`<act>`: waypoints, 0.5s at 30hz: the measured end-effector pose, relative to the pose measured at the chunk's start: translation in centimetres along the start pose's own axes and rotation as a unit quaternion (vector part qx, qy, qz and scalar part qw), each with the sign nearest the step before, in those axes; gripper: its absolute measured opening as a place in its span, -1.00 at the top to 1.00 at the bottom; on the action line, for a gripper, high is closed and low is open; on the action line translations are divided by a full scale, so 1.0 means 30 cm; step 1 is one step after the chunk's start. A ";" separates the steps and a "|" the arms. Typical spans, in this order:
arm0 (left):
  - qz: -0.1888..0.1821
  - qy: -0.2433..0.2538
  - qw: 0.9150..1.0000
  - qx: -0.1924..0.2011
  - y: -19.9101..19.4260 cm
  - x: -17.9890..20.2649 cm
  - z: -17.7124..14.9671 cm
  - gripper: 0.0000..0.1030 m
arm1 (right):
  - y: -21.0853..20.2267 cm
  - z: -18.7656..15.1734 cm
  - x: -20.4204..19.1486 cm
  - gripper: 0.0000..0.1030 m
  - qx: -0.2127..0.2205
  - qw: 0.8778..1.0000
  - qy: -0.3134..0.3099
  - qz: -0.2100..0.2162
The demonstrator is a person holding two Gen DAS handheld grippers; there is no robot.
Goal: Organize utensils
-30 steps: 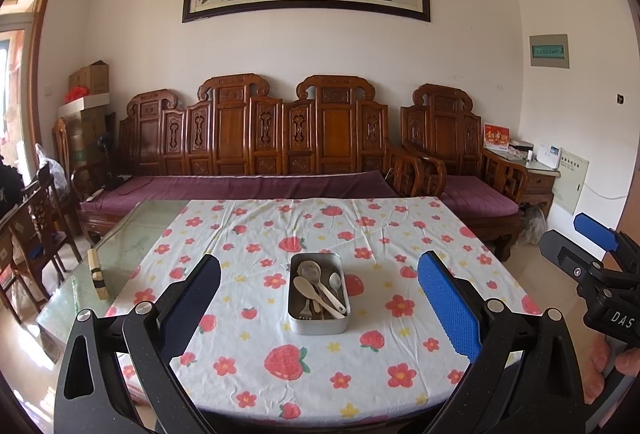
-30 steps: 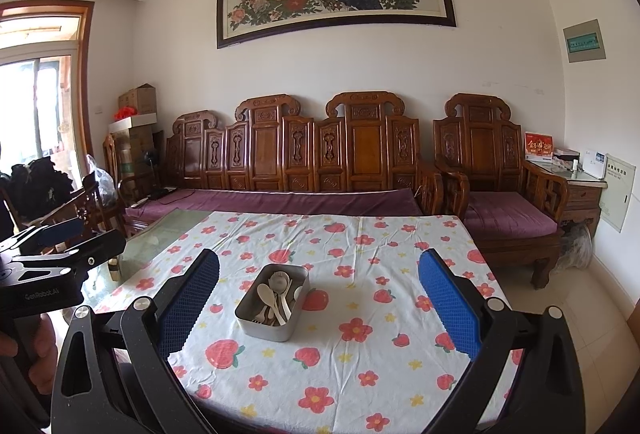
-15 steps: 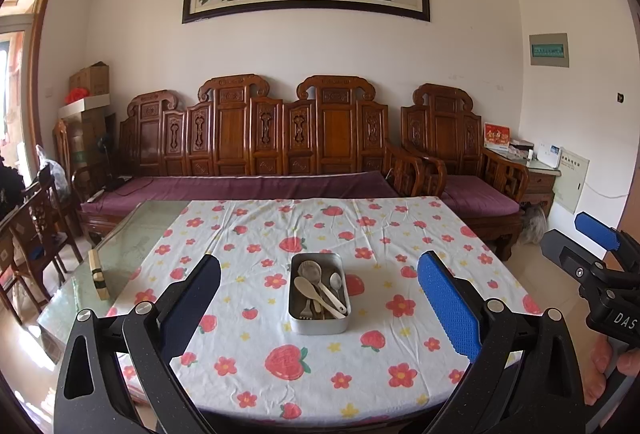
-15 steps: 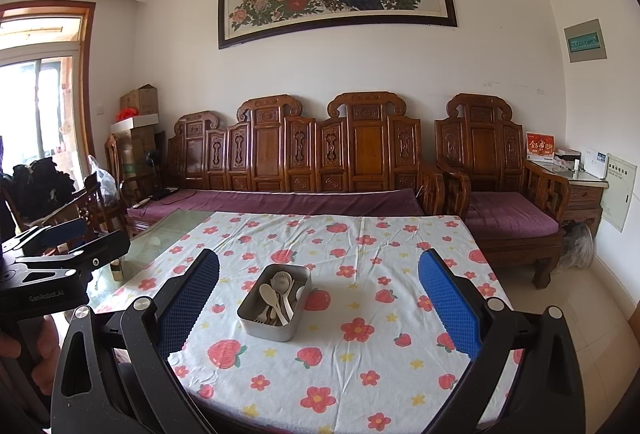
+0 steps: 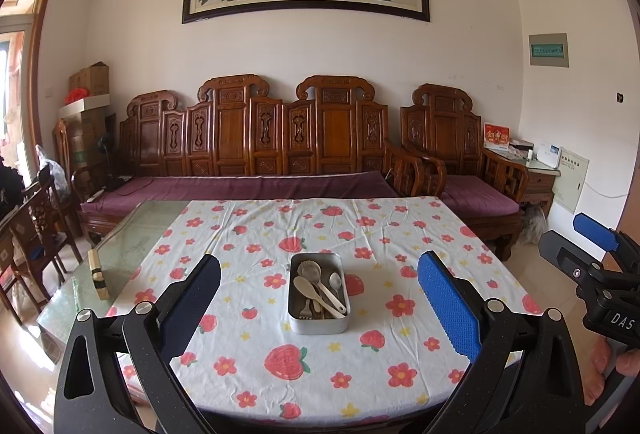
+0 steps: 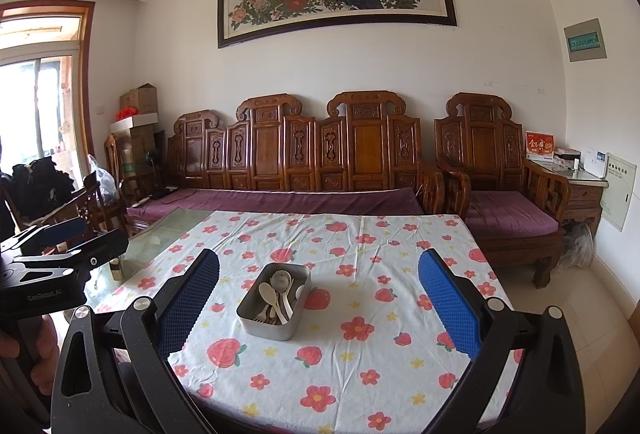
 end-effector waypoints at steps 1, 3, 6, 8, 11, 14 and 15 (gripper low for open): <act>0.000 0.000 1.000 0.000 0.000 -0.002 0.000 -0.85 | 0.001 -0.003 -0.002 -0.95 0.000 1.000 0.000 0.000; -0.001 0.000 1.000 0.000 -0.001 0.001 0.001 -0.85 | 0.000 -0.003 -0.002 -0.95 -0.001 1.000 0.000 0.000; -0.001 0.000 1.000 0.000 -0.001 0.001 0.001 -0.85 | -0.001 -0.001 -0.002 -0.95 0.000 1.000 0.000 0.000; 0.000 0.001 1.000 0.000 0.000 0.001 -0.001 -0.85 | 0.000 0.000 0.000 -0.95 0.000 1.000 0.000 0.000; 0.000 0.000 1.000 0.000 -0.001 0.000 0.000 -0.85 | 0.000 0.001 0.001 -0.95 0.000 1.000 0.000 0.000; 0.000 0.000 1.000 0.000 0.000 0.000 -0.001 -0.85 | 0.000 0.001 0.001 -0.95 0.000 1.000 0.000 0.000; -0.001 0.000 1.000 0.000 0.000 -0.001 -0.002 -0.85 | 0.000 0.001 0.002 -0.95 0.000 1.000 0.000 0.000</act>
Point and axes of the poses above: each gripper's, at about its wrist camera, not at the fingertips, and y roughly the way its jaws point, x to its right, z to its top, the point moved 9 cm from there along y, roughly the way its jaws point, and after that the axes turned 2 degrees about x, right-handed, at the moved point
